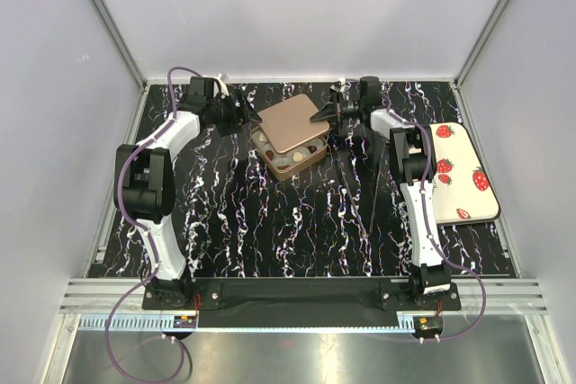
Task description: Pack the chocolate
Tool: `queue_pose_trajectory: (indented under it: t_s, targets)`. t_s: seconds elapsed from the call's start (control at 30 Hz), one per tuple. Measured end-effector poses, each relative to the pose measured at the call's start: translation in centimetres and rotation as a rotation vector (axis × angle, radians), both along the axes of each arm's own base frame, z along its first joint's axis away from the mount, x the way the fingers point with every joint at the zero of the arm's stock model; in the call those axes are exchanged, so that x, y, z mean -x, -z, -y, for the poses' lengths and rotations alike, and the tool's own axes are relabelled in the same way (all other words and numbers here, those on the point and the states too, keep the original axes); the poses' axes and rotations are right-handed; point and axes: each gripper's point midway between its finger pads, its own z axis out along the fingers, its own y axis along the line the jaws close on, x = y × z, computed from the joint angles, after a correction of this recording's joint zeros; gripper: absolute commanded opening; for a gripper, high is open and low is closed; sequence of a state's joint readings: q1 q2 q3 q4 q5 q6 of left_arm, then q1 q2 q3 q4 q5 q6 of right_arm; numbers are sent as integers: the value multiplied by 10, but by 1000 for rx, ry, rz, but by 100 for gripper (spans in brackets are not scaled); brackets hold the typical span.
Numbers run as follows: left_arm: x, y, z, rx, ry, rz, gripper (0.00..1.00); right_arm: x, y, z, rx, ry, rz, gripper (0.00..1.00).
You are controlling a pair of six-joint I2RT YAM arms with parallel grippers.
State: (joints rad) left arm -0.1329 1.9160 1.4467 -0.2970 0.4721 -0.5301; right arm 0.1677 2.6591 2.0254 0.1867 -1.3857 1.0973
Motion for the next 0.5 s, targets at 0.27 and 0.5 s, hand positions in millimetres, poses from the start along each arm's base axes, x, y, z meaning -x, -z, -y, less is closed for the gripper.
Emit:
queue_pose_trajectory:
  t_s: [0.27,0.5]
  targets:
    - [0,1,0,-14,-1,4,84,7,-11,10,79,-12,124,16]
    - [0,1,2,-17,4,6,84,22,-2,13,81,-52,127,18]
